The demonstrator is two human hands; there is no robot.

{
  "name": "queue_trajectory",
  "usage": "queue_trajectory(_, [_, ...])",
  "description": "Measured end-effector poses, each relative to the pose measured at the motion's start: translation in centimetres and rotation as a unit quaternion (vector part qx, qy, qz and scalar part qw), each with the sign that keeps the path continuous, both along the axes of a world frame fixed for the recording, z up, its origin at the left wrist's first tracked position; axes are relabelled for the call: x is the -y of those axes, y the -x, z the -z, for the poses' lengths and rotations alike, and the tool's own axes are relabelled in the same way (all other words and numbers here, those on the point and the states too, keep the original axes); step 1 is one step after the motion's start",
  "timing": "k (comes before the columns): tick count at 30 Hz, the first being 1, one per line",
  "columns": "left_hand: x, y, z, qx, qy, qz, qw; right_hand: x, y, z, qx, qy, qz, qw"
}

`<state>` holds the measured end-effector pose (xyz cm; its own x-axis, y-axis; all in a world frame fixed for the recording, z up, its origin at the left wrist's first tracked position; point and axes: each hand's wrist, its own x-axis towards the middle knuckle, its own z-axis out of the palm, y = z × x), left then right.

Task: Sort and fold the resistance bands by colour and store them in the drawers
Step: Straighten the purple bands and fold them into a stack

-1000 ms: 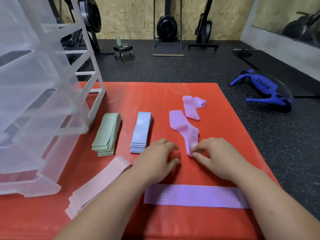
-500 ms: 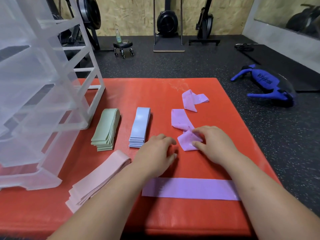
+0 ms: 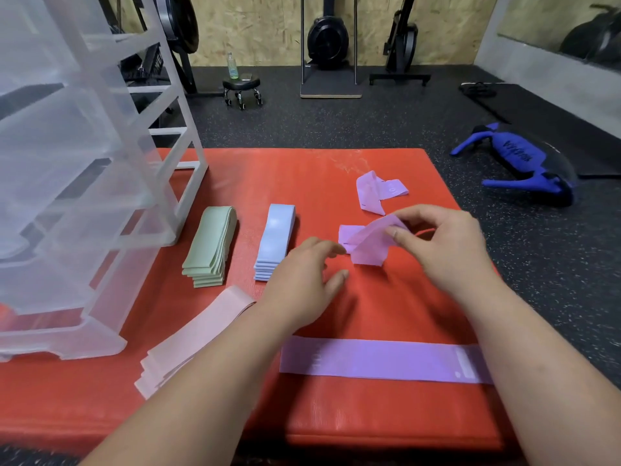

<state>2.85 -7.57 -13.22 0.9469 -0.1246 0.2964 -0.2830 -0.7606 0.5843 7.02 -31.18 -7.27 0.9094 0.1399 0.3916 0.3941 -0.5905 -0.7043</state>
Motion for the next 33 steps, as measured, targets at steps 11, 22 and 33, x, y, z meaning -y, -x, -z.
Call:
queue_trajectory(11, [2.6, 1.2, -2.7, -0.030, 0.164, 0.066, 0.984, 0.1, 3.7, -1.1, -0.107, -0.073, -0.146, 0.981])
queue_trajectory(22, [2.9, 1.3, -3.0, -0.065, 0.161, 0.111, 0.979, 0.4, 3.8, -2.0, -0.069, -0.182, -0.080, 0.978])
queue_trajectory(33, [-0.8, -0.1, -2.5, -0.130, 0.093, 0.109, 0.981, 4.8, 1.6, -0.8, -0.046, -0.268, 0.116, 0.955])
